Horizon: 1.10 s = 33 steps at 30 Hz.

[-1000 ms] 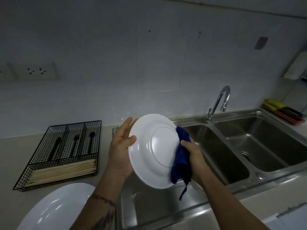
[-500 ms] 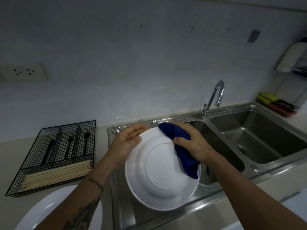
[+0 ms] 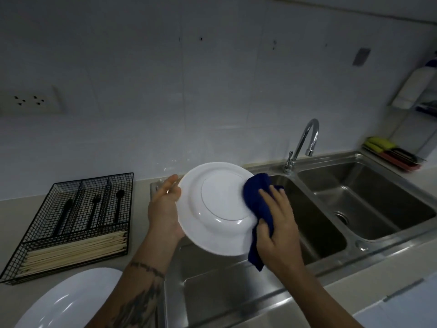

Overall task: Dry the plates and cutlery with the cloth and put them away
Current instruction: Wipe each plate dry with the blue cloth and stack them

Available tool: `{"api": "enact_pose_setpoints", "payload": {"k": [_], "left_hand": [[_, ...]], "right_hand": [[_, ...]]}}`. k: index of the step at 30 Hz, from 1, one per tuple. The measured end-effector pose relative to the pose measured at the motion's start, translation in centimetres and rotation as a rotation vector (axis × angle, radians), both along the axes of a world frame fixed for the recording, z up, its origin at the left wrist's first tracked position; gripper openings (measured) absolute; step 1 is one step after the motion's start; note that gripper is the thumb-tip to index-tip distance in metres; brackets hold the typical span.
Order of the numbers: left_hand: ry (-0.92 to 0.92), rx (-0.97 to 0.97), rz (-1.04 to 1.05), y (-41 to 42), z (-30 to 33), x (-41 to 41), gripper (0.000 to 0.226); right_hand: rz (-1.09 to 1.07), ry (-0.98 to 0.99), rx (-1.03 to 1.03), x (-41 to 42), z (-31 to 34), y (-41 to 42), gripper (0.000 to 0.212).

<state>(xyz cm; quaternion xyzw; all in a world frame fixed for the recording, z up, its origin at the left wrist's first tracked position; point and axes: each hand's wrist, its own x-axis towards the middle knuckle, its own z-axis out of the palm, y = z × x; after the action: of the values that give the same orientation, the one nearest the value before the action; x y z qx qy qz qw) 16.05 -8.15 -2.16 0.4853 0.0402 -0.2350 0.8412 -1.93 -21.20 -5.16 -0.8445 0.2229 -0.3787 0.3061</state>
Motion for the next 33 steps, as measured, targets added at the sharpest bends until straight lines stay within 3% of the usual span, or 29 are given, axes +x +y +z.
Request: {"api": "enact_pose_setpoints", "payload": {"k": [5, 11, 15, 19, 21, 28, 33], "left_hand": [[0.023, 0.043, -0.007, -1.5, 0.7, -1.8, 0.034], [0.097, -0.064, -0.016, -1.2, 0.5, -2.8, 0.036], [-0.042, 0.009, -0.049, -0.6, 0.2, -3.2, 0.052], [-0.162, 0.060, -0.031, 1.2, 0.0, -2.7, 0.056], [-0.210, 0.069, -0.031, 2.3, -0.3, -1.9, 0.061], [-0.294, 0.140, -0.054, 3.3, -1.3, -1.2, 0.067], [-0.458, 0.234, -0.224, 2.9, -1.0, -2.6, 0.058]], "right_hand": [[0.302, 0.219, -0.362, 1.2, -0.1, 4.1, 0.061], [0.236, 0.356, -0.414, 6.2, 2.6, 3.2, 0.057], [0.221, 0.390, -0.239, 9.2, 4.3, 1.1, 0.048], [0.122, 0.271, 0.261, 8.5, 4.5, -1.0, 0.028], [0.074, 0.222, 0.372, 7.1, 3.8, -0.8, 0.026], [0.195, 0.227, 0.092, 6.1, 2.7, 1.2, 0.058], [0.026, 0.122, 0.331, 5.2, 2.2, -0.3, 0.039]]}}
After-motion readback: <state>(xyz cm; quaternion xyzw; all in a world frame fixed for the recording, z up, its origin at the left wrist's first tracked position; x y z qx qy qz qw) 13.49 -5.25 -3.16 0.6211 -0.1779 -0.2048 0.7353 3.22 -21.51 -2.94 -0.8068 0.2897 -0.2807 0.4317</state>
